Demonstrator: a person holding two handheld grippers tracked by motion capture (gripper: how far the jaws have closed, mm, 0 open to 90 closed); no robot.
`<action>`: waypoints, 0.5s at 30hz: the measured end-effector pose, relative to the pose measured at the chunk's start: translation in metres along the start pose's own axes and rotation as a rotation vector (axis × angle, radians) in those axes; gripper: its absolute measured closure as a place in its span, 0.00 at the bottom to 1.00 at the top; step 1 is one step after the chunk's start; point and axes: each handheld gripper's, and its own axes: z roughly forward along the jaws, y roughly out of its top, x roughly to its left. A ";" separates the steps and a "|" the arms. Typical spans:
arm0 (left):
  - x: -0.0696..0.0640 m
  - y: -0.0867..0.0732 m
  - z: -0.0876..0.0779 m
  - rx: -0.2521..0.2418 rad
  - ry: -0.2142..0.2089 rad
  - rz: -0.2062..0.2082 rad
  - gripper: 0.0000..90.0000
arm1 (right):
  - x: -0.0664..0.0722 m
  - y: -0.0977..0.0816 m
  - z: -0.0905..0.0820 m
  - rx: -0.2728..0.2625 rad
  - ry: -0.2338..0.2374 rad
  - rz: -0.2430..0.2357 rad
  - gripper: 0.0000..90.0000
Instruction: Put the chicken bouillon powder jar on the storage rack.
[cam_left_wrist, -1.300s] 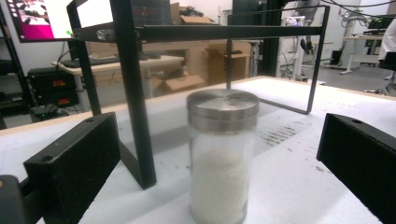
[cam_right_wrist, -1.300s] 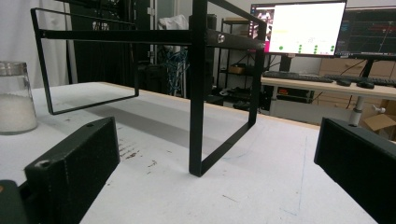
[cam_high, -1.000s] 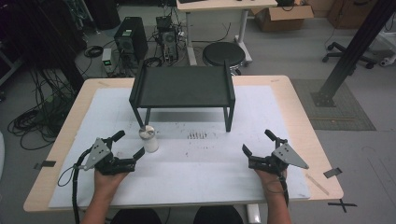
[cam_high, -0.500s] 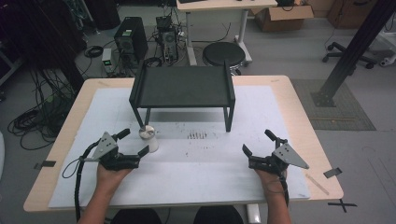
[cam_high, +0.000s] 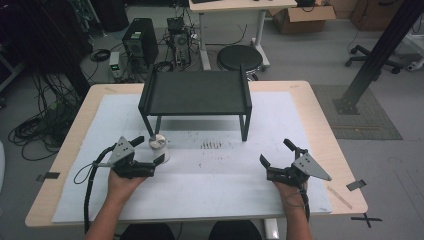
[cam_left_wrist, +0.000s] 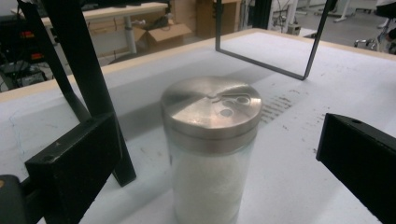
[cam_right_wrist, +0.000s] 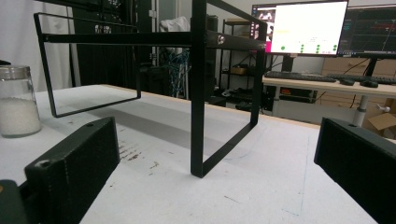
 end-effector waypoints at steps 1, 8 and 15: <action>0.000 0.001 0.001 0.008 0.000 0.002 0.01 | 0.000 0.000 0.000 0.000 0.000 0.000 0.00; 0.000 0.001 0.009 0.057 -0.002 0.010 0.01 | 0.000 0.000 0.000 -0.001 0.002 0.002 0.00; 0.001 0.001 0.015 0.077 0.000 -0.001 0.01 | 0.000 0.000 0.000 -0.002 0.001 0.002 0.00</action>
